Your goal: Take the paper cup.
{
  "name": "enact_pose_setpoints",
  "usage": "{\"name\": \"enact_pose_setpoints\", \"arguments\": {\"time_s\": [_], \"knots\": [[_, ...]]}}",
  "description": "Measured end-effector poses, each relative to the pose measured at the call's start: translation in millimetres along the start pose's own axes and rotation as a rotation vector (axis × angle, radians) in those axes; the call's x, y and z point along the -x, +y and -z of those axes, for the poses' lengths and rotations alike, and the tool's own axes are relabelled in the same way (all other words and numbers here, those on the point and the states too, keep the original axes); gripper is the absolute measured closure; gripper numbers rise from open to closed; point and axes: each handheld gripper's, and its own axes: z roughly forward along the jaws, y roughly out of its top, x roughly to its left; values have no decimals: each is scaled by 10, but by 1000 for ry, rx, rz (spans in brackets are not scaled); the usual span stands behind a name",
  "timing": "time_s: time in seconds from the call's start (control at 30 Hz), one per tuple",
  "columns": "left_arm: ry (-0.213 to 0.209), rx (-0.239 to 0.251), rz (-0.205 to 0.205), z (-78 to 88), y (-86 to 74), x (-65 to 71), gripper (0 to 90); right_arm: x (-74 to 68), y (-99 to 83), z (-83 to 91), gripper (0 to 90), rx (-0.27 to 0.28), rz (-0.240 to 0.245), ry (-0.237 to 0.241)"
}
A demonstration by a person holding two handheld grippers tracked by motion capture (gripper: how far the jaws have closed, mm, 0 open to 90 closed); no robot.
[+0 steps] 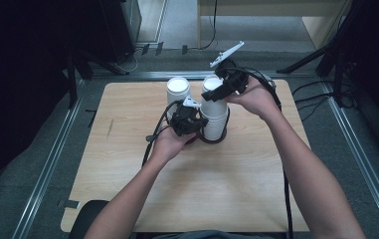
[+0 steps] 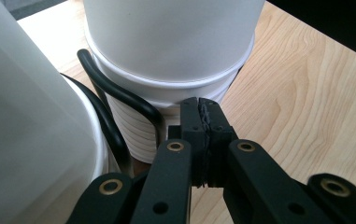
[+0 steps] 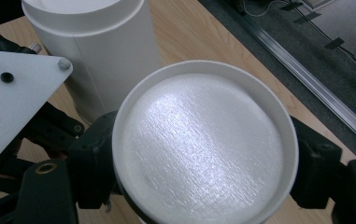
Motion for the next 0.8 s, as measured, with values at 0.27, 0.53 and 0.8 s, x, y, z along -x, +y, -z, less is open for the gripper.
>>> {"name": "enact_pose_setpoints", "arguments": {"time_s": [0.27,0.53,0.8], "knots": [[0,-1,-5,-1,-1,2,898,-15,19,4,247,-13,15,-7],[4,0,-11,-2,-1,5,898,-28,46,4,248,-29,9,-14],[8,3,-14,-7,1,6,897,-20,55,14,254,-22,-4,-13]]}}
